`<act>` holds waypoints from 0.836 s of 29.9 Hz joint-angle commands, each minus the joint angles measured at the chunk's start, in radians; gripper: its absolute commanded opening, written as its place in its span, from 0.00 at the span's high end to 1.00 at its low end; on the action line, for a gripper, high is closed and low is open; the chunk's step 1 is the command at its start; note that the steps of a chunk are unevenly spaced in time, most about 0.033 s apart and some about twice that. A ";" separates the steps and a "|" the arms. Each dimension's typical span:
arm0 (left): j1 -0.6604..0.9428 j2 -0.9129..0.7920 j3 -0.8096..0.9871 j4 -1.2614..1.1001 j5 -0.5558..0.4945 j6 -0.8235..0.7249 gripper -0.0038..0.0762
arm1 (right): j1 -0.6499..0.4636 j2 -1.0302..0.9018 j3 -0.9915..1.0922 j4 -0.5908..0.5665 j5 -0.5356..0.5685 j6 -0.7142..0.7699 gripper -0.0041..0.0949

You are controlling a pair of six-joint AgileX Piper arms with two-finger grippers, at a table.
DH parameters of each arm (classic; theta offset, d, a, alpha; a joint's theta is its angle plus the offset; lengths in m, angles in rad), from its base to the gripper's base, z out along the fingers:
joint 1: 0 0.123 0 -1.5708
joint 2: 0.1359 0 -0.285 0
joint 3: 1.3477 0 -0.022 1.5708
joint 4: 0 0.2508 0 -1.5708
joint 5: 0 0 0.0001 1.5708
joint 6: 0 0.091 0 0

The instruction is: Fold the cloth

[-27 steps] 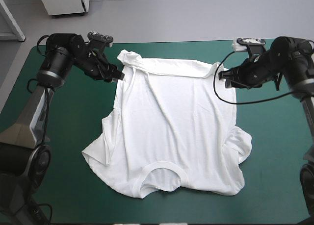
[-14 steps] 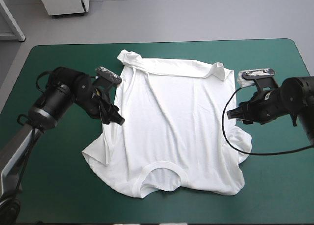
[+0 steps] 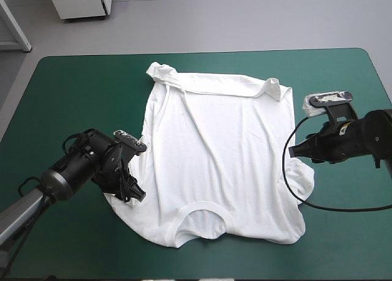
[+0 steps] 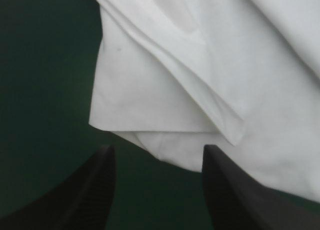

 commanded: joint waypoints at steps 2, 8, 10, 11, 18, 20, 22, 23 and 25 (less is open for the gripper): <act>-0.005 -0.031 0.047 0.122 -0.097 -0.102 0.47 | 0.002 -0.024 -0.023 0.026 -0.029 -0.004 0.60; 0.072 -0.031 0.115 0.157 -0.180 -0.129 0.47 | 0.002 -0.024 -0.023 0.026 -0.022 -0.004 0.61; 0.118 -0.027 0.115 0.142 -0.217 -0.108 0.47 | 0.002 -0.024 -0.023 0.026 -0.022 -0.004 0.61; 0.141 -0.022 0.115 0.133 -0.233 -0.093 0.47 | 0.002 -0.024 -0.023 0.026 -0.022 -0.004 0.61; 0.204 0.096 0.115 0.021 -0.268 0.025 0.47 | 0.002 -0.024 -0.023 0.032 -0.022 0.006 0.61; 0.204 0.132 0.115 0.002 -0.271 0.028 0.47 | 0.002 -0.024 -0.023 0.034 -0.022 0.020 0.61; 0.204 0.165 0.115 -0.023 -0.271 0.056 0.49 | 0.002 -0.026 -0.023 0.034 -0.022 0.029 0.61; 0.204 0.180 0.115 -0.028 -0.271 0.058 0.52 | 0.002 -0.026 -0.023 0.036 -0.022 0.029 0.61; 0.204 0.193 0.115 -0.045 -0.269 0.058 0.69 | 0.002 -0.028 -0.023 0.039 -0.022 0.031 0.61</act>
